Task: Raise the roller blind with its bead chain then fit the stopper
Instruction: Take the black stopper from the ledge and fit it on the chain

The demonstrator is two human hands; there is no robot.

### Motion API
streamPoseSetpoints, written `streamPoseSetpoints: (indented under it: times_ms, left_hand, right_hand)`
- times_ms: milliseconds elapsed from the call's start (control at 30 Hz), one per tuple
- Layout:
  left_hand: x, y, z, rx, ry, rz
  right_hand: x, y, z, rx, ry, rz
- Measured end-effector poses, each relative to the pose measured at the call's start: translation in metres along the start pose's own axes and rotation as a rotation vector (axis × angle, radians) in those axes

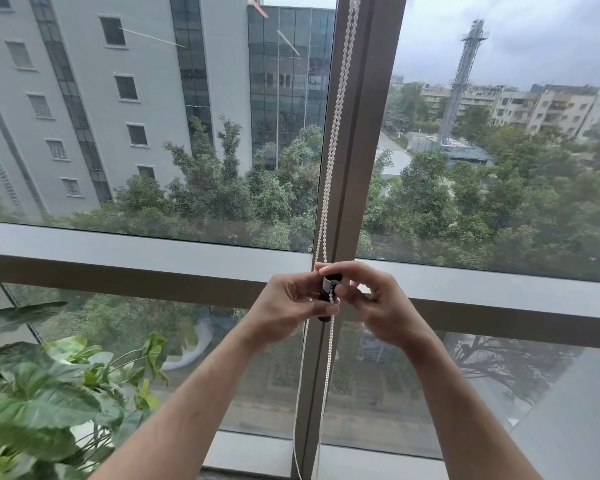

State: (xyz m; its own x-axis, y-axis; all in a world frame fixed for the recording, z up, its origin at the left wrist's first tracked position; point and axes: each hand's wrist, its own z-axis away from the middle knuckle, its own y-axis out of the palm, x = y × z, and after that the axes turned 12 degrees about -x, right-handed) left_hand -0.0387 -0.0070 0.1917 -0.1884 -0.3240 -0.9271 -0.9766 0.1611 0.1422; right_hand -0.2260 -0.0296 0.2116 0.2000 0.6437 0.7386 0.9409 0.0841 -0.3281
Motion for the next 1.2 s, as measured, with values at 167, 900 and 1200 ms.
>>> streamPoseSetpoints:
  times_ms: [167,900,1200]
  left_hand:
    - [-0.001,0.001,0.004,-0.005,-0.006,0.002]
    - [-0.007,0.001,0.008,0.002,-0.073,0.019]
    - [-0.009,0.003,0.009,-0.063,-0.073,0.003]
  right_hand:
    - [0.000,0.001,0.001,0.006,0.005,-0.005]
    - [0.005,-0.006,0.001,0.049,-0.049,-0.031]
    - [0.009,-0.010,0.002,0.033,-0.065,0.061]
